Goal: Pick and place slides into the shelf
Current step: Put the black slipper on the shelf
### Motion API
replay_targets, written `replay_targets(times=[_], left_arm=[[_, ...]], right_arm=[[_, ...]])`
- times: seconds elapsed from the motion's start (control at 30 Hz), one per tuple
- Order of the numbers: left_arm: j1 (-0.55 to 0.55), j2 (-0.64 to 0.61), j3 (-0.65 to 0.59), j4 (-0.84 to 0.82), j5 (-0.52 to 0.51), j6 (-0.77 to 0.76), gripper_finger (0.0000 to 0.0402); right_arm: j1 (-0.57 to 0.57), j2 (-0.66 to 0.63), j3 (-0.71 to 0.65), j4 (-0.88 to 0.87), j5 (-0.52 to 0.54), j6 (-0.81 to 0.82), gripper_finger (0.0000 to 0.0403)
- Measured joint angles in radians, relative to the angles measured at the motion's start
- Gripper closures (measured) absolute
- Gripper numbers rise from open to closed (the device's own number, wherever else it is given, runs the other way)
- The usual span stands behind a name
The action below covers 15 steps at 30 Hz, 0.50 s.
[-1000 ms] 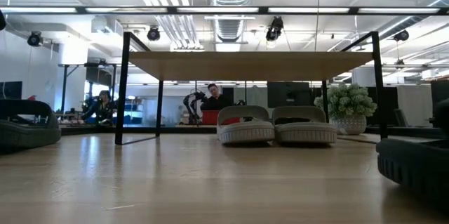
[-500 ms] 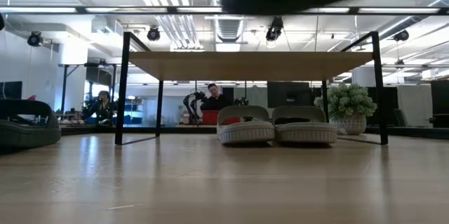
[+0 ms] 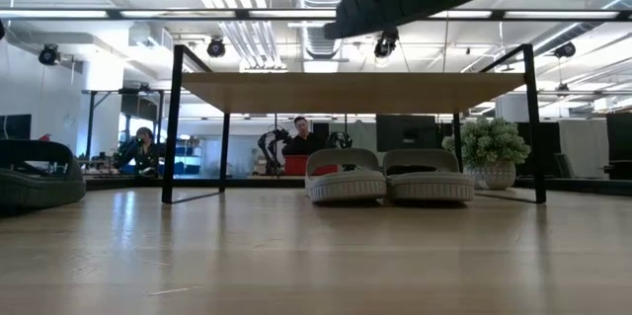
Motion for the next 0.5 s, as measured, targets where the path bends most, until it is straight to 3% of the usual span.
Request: replay_targets(times=[0.2, 0.3, 0.5], left_arm=[[-0.001, 0.0, 0.0, 0.004, 0.017, 0.032, 0.0402], [-0.001, 0.0, 0.0, 0.004, 0.016, 0.036, 0.0402], [0.001, 0.0, 0.0, 0.004, 0.015, 0.067, 0.0402]], right_arm=[[-0.033, -0.026, -0.024, -0.003, -0.013, -0.052, 0.039], [-0.058, -0.055, -0.047, -0.005, -0.091, -0.118, 0.039], [-0.122, -0.091, -0.139, 0.011, -0.13, 0.002, 0.039]])
